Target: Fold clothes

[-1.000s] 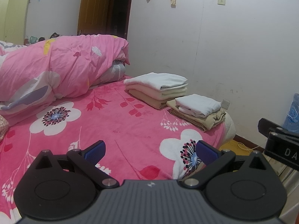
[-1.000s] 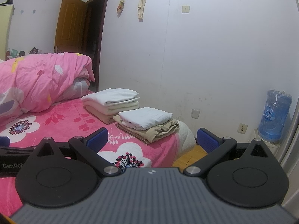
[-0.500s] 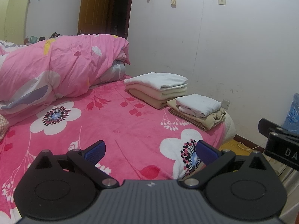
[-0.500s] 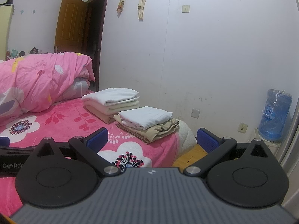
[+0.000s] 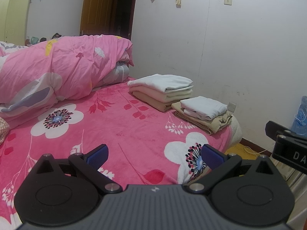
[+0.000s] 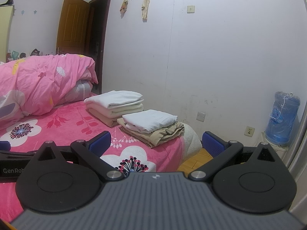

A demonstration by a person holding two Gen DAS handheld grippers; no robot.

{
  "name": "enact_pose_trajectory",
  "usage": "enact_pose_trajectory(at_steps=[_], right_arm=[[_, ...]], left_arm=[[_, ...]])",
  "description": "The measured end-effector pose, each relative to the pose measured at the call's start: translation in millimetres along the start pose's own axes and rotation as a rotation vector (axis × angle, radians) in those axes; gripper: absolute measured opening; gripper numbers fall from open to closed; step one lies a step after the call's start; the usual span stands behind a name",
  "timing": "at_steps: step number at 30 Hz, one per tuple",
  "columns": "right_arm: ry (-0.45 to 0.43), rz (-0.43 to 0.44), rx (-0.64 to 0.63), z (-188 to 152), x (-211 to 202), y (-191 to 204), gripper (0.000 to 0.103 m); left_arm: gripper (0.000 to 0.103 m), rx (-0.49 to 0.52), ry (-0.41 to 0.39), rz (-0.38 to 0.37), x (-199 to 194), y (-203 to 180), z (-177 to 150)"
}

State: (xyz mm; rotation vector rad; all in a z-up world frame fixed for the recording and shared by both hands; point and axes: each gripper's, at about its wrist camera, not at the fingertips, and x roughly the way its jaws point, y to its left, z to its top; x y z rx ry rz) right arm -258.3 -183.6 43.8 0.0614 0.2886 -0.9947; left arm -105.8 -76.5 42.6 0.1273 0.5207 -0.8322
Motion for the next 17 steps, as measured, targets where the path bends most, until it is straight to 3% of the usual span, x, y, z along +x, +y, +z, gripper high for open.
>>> enact_pose_trajectory(at_steps=[17], right_arm=[[-0.001, 0.003, 0.002, -1.0, -2.1, 0.0, 0.102]], left_arm=[[0.103, -0.005, 0.002, 0.006, 1.7, 1.8, 0.0]])
